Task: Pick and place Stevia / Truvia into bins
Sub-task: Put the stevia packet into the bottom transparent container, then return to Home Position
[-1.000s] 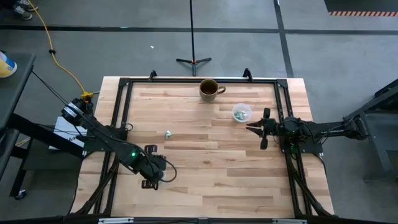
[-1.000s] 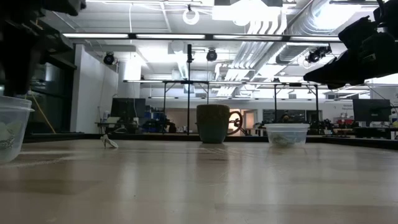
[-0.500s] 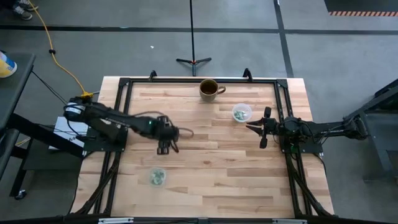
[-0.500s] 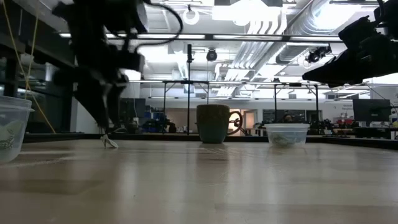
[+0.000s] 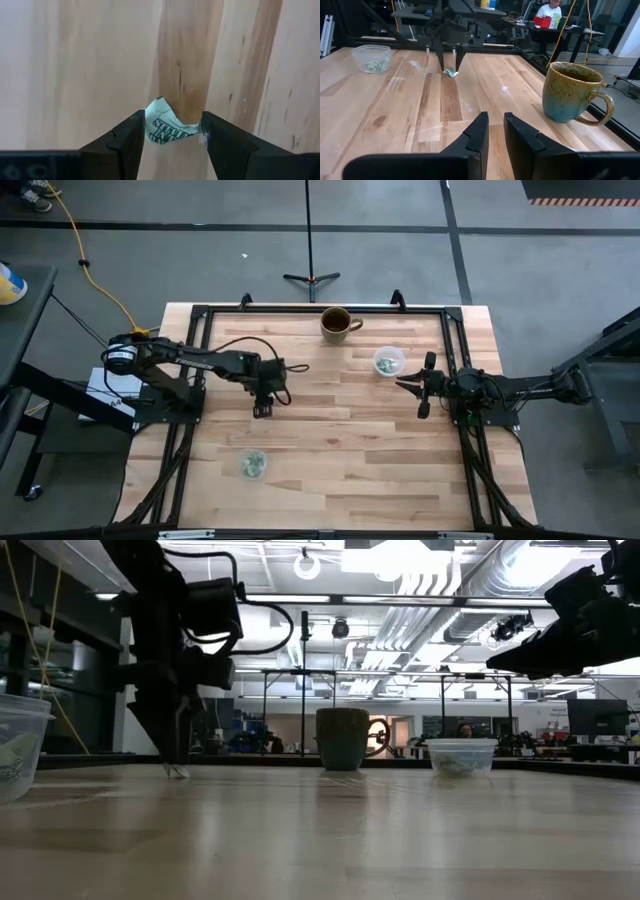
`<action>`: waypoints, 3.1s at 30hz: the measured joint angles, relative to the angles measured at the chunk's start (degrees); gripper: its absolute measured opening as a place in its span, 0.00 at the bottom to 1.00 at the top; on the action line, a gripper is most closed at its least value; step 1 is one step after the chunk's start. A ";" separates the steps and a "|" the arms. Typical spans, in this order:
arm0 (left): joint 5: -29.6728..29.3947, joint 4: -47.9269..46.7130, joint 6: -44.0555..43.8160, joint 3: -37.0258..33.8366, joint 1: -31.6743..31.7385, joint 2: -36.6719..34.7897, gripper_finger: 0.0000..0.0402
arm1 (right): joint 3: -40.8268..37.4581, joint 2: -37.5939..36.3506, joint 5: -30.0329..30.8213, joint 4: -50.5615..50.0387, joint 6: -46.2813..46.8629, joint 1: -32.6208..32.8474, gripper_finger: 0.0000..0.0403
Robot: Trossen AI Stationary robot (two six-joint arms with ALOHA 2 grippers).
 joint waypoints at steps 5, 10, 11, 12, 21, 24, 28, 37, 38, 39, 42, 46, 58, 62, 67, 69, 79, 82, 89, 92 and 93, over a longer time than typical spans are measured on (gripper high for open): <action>0.72 0.15 0.03 -0.67 0.57 0.18 0.56 | 0.00 0.00 0.00 -0.02 -0.02 -0.01 0.13; 0.67 2.13 0.23 -1.71 0.53 1.67 0.53 | 0.00 0.00 -0.04 -0.28 -0.02 0.00 0.12; 0.67 2.52 0.51 -1.96 0.50 1.88 0.51 | 0.00 0.00 -0.03 -0.27 -0.02 0.00 0.12; 0.54 2.67 0.89 -2.14 0.51 2.16 0.50 | 0.00 -0.02 -0.02 -0.28 -0.01 0.00 0.12; 0.16 2.77 2.03 -2.44 0.52 2.46 0.20 | 0.00 -0.02 0.17 -0.20 -0.02 0.00 0.13; -0.22 1.55 1.66 -1.31 0.50 2.50 0.07 | 0.00 -0.02 0.17 -0.20 -0.02 -0.01 0.12; -0.38 -4.26 1.35 2.71 0.30 2.47 0.07 | 0.00 -0.02 0.17 -0.18 -0.02 0.00 0.11; 5.79 -9.33 -3.33 10.32 -10.99 -2.60 0.07 | 0.00 -0.02 0.17 -0.22 1.01 -0.02 0.11; 6.35 -9.22 -5.24 10.59 -13.16 -3.27 0.07 | 0.00 0.00 0.17 -0.22 1.01 0.00 0.11; 6.70 -9.27 -7.36 10.79 -15.45 -3.82 0.07 | 0.00 0.00 0.17 -0.23 0.98 0.00 0.12; 5.70 -9.33 -15.14 11.34 -23.14 -4.97 0.07 | 0.00 0.00 0.17 -0.22 1.03 -0.02 0.12; 1.07 -9.61 -25.65 11.38 -34.28 -5.30 0.08 | 0.00 -0.02 -0.35 -0.29 1.07 0.00 0.11; -10.77 -9.88 -37.24 11.38 -44.82 -5.08 0.27 | 0.01 -0.01 0.00 0.90 2.51 0.00 0.12; -14.21 -9.79 -33.82 11.38 -44.17 -5.14 0.41 | 0.00 0.00 -0.02 0.90 3.64 -0.01 0.12; -30.19 -8.65 -28.80 10.11 -44.03 -6.22 0.45 | 0.00 0.00 0.00 0.92 3.61 0.00 0.12; -33.51 -6.59 -27.58 6.74 -42.36 -8.28 0.43 | 0.00 0.00 0.00 0.93 3.58 0.00 0.13; -22.41 41.93 1.69 -20.48 -21.75 -27.71 0.26 | 0.00 -0.06 0.19 2.45 3.37 0.00 0.12; -15.07 45.96 6.78 -25.11 -17.09 -35.40 0.20 | 0.00 -0.04 0.17 2.47 3.41 0.00 0.12; -11.76 43.75 8.81 -35.46 -13.48 -57.51 0.05 | 0.01 -0.07 -2.29 2.78 2.12 -0.01 0.13; -12.26 36.94 6.43 -36.86 -12.10 -67.05 0.11 | 0.00 -0.09 -3.09 3.12 3.02 0.00 0.12; -12.27 34.36 6.20 -36.95 -11.82 -70.10 0.13 | 0.00 -0.09 -4.15 2.98 3.08 -0.02 0.11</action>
